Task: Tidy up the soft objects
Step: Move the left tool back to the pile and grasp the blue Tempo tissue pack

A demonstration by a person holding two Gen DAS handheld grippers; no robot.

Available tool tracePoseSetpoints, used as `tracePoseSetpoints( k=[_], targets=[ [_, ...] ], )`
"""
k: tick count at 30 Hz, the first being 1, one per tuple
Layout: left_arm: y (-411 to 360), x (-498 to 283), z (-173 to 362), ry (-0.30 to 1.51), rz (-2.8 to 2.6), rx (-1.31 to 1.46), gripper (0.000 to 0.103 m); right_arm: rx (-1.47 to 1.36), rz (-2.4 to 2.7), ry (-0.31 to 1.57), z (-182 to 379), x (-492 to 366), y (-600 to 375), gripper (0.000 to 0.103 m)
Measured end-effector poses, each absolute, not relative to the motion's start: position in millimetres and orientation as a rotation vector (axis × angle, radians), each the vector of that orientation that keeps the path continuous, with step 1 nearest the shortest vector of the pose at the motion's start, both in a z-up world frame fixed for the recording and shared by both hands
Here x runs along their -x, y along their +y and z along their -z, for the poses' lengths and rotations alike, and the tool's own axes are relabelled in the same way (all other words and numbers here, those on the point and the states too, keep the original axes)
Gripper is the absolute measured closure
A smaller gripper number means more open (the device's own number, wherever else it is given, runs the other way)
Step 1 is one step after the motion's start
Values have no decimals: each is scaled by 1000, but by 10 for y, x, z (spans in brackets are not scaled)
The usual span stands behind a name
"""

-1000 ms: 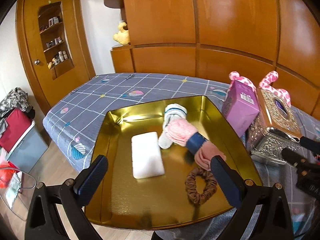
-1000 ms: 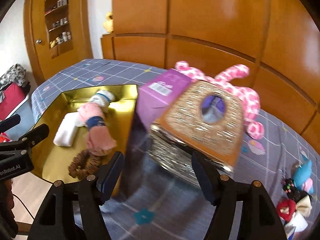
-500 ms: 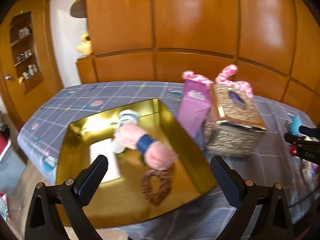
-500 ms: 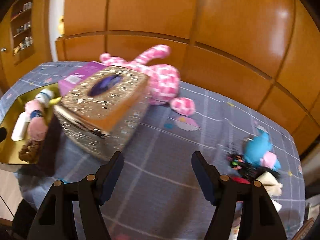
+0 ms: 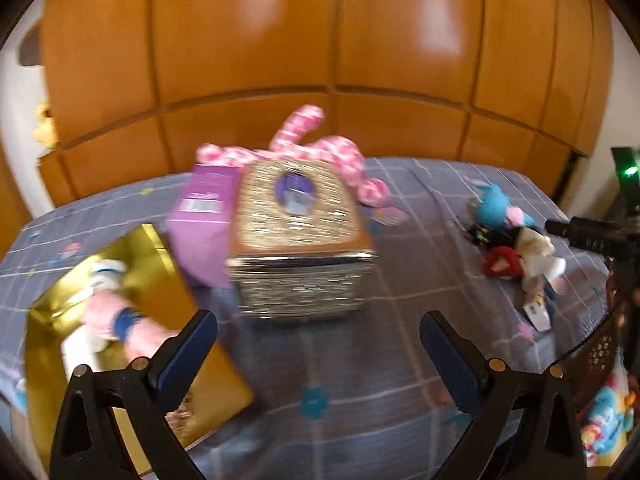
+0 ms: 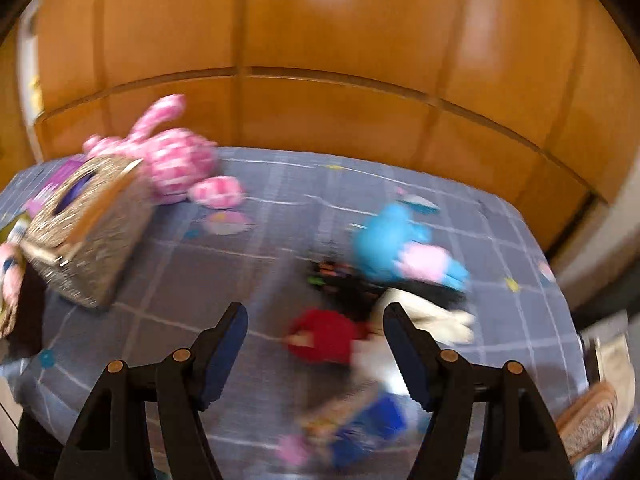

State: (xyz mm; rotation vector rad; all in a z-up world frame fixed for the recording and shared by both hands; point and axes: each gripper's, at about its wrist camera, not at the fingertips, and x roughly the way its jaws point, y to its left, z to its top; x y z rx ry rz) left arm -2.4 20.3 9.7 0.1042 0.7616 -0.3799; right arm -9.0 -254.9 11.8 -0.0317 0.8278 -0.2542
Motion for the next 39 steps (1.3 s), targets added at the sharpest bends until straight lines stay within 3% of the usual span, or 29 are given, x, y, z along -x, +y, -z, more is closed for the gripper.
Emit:
tracePoseSetpoints(
  k=[6, 20, 32, 34, 39],
  targets=[
    [-364, -115, 41, 834, 536, -140, 23, -127, 422, 807, -223, 340, -3276, 32],
    [-2071, 292, 321, 774, 961, -402, 22, -217, 492, 779, -255, 677, -3715, 32],
    [-2804, 437, 777, 803, 975, -610, 21, -261, 517, 786, -207, 778, -3884, 31],
    [-2797, 409, 844, 831, 979, -608, 48, -268, 520, 795, -174, 775, -3904, 31],
    [-2422, 253, 795, 877, 968, -454, 51, -283, 503, 813, -133, 729, -3893, 31]
  ],
)
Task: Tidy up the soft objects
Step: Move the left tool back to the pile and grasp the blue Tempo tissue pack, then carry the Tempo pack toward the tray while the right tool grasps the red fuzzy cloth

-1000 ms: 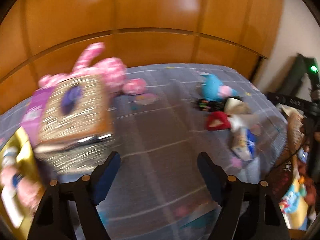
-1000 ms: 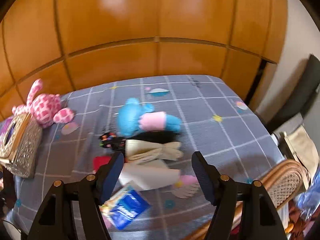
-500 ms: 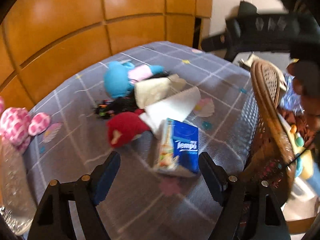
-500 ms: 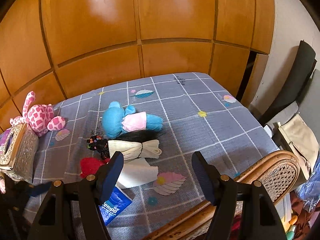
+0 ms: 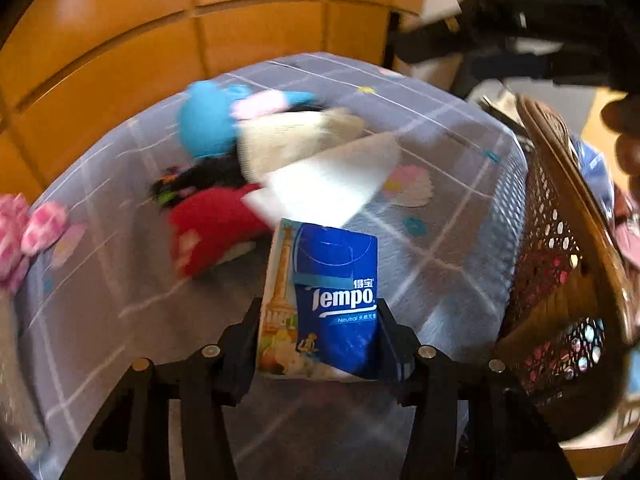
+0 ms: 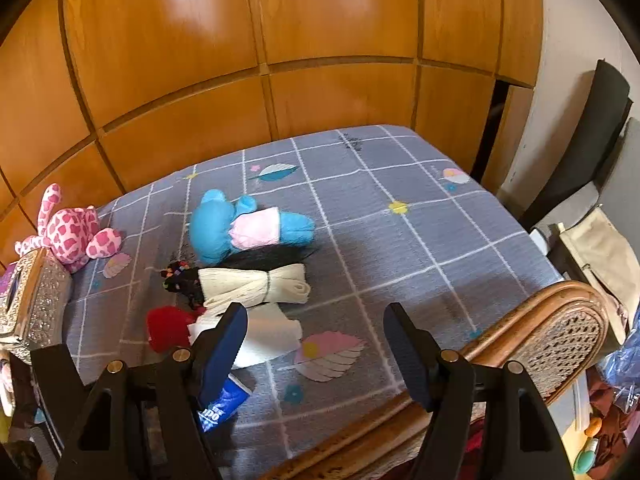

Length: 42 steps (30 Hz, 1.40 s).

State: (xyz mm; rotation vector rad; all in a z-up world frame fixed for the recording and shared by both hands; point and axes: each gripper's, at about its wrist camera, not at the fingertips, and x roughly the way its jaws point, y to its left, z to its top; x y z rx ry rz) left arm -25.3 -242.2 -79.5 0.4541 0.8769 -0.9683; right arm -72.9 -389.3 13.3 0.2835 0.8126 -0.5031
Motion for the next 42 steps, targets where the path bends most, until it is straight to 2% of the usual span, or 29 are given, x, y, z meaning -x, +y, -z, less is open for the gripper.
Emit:
tracePoseSetpoints(
  k=[6, 10, 13, 19, 21, 23, 24, 26, 27, 31, 36, 42],
  targets=[
    [-1651, 32, 739, 880, 823, -322, 51, -281, 393, 868, -79, 481, -3713, 32],
    [-1196, -129, 821, 921, 709, -222, 51, -252, 282, 968, 82, 174, -3480, 32],
    [-998, -199, 936, 960, 668, -160, 51, -189, 227, 1042, 204, -40, -3301, 32],
    [-988, -124, 969, 912, 652, -182, 51, 46, 156, 1187, 386, -453, -2899, 33],
    [-980, -102, 970, 896, 653, -184, 51, 128, 152, 1231, 490, -592, -2807, 42],
    [-961, -87, 967, 889, 655, -179, 51, 178, 168, 1251, 576, -695, -2768, 46],
    [-962, -91, 961, 884, 656, -178, 51, 193, 175, 1274, 644, -761, -2761, 51],
    [-958, -126, 938, 875, 657, -181, 51, 167, 178, 1320, 779, -852, -2782, 67],
    [-963, -121, 937, 872, 656, -184, 51, 152, 185, 1317, 815, -870, -2793, 69],
    [-935, -169, 835, 906, 657, -150, 52, 63, 201, 1255, 847, -822, -2860, 71],
    [-875, -302, 425, 843, 654, -85, 52, -94, 166, 1240, 873, -734, -3071, 71],
    [-790, -692, 17, 816, 599, -30, 51, -71, 170, 1227, 876, -703, -3050, 71]
  ],
)
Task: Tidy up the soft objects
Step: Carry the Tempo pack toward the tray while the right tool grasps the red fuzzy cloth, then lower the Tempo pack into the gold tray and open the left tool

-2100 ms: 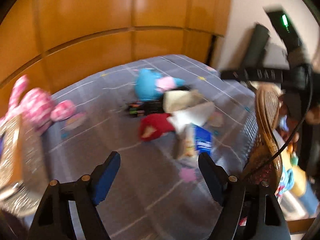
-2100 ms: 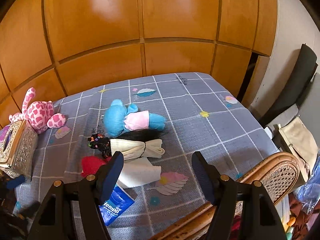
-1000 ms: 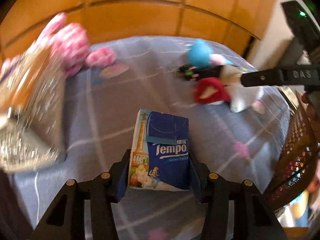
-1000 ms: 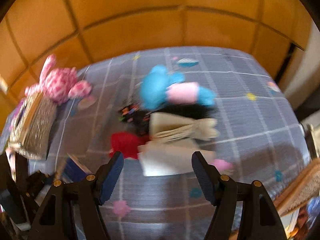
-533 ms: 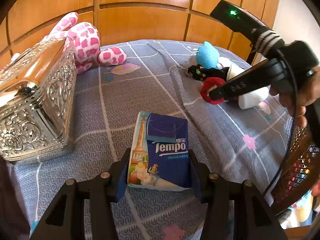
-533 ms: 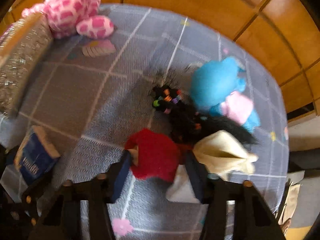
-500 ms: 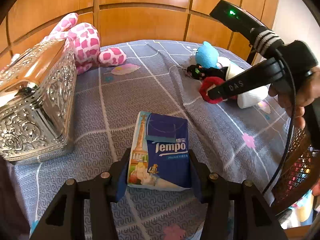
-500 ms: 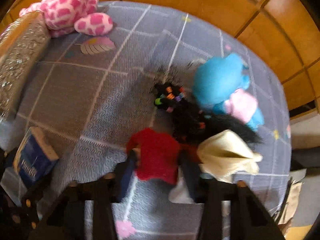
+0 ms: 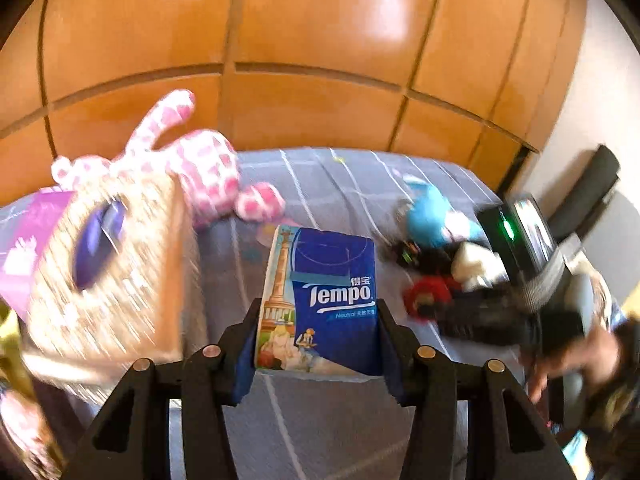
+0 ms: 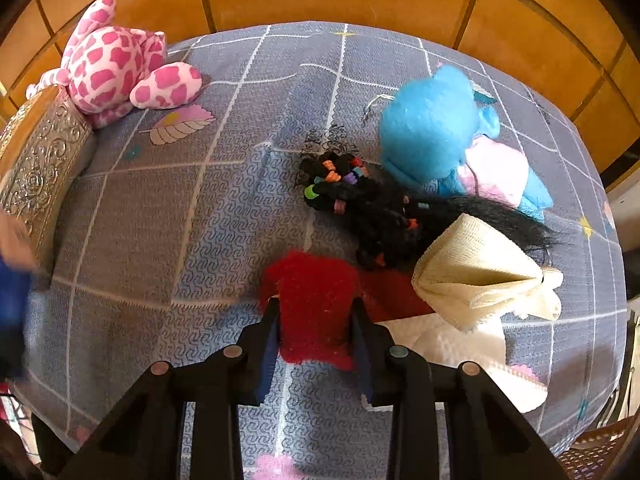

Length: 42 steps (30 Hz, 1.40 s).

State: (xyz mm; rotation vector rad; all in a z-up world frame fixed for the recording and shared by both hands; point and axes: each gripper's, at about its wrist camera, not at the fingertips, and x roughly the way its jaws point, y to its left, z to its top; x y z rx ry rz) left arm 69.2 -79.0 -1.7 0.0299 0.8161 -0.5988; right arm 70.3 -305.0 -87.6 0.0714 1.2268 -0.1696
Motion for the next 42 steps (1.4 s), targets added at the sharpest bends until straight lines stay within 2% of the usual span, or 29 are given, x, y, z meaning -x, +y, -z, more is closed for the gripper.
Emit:
tracePoseSetpoints(
  k=[5, 9, 14, 20, 29, 42],
  targets=[
    [-538, -1201, -294, 804, 504, 48, 51, -56, 172, 1222, 873, -749, -3076, 71],
    [1, -1521, -521, 778, 343, 127, 51, -45, 176, 1218, 866, -726, -3054, 71],
    [775, -1488, -605, 762, 177, 157, 51, -19, 180, 1214, 844, -700, -2977, 71],
    [1435, -1078, -404, 794, 92, 163, 51, 11, 182, 1209, 829, -686, -2914, 71],
    [2013, -361, -55, 817, 0, 265, 51, 53, 187, 1200, 833, -668, -2777, 72],
    [2721, -101, 432, 879, -281, 270, 49, 120, 183, 1166, 786, -540, -2461, 76]
  ],
)
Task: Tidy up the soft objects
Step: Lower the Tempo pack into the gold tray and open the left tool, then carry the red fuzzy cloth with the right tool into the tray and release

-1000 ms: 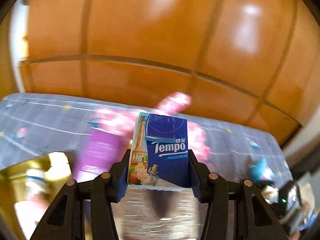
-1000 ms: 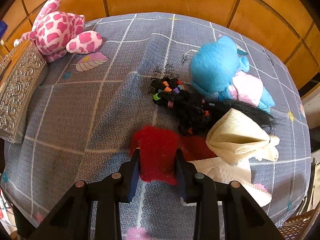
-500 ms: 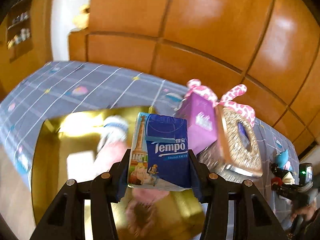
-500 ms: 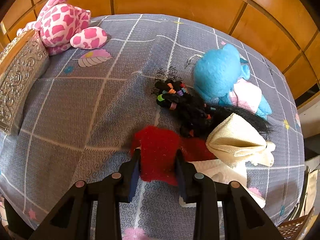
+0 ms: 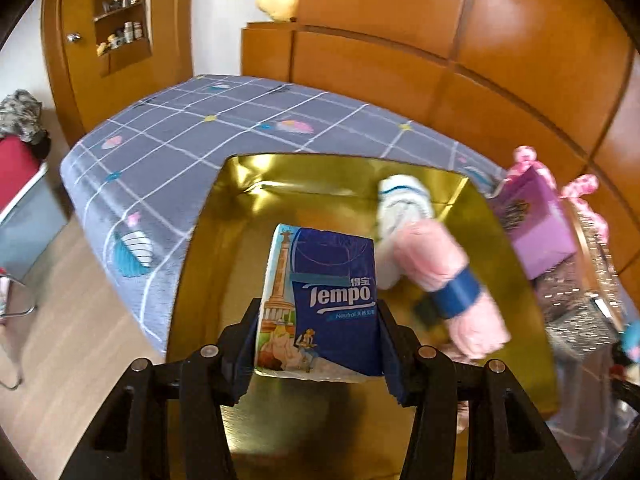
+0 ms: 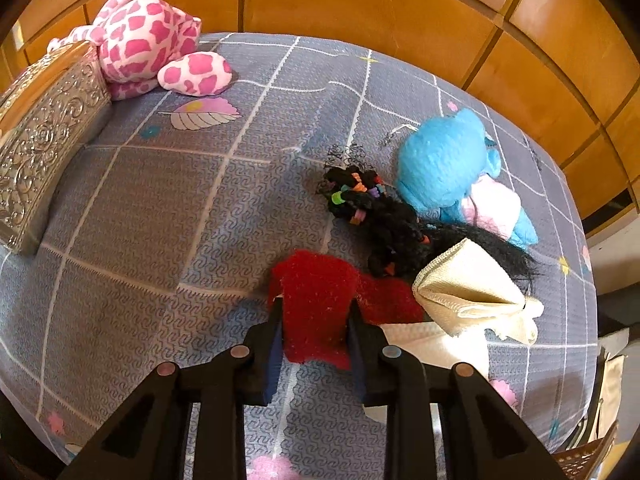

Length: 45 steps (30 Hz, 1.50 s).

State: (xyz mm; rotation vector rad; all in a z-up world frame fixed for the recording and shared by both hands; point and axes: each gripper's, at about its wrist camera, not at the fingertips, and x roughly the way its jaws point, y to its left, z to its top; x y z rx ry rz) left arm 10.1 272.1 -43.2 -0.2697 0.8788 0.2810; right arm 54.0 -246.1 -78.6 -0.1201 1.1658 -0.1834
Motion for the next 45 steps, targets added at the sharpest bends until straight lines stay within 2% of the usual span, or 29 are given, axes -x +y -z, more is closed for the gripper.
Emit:
tracePoseSetpoints(
  k=[1, 2, 3, 5, 7, 9, 15, 30, 45],
  targets=[
    [2742, -93, 461, 885, -288, 272, 47, 121, 182, 1165, 766, -542, -2476, 76],
    [2757, -91, 497, 891, -298, 274, 38, 122, 183, 1162, 764, -536, -2453, 76],
    [2758, -90, 527, 898, -312, 268, 22, 118, 182, 1159, 758, -525, -2431, 76],
    [2757, -86, 534, 899, -329, 255, 9, 110, 170, 1152, 730, -489, -2367, 76],
    [2754, -104, 518, 891, -353, 233, 7, 107, 136, 1139, 710, -473, -2331, 76],
    [2730, -89, 478, 872, -389, 199, 0, 116, 105, 1133, 703, -449, -2240, 76],
    [2526, -31, 318, 798, -372, 136, 0, 63, 22, 1116, 673, -319, -2031, 76],
    [2169, -25, 293, 808, -308, 74, 0, -75, -430, 983, 251, -126, -873, 76],
    [2237, 7, 179, 765, -331, 75, 0, 74, -638, 987, 223, -107, 64, 76]
  ],
)
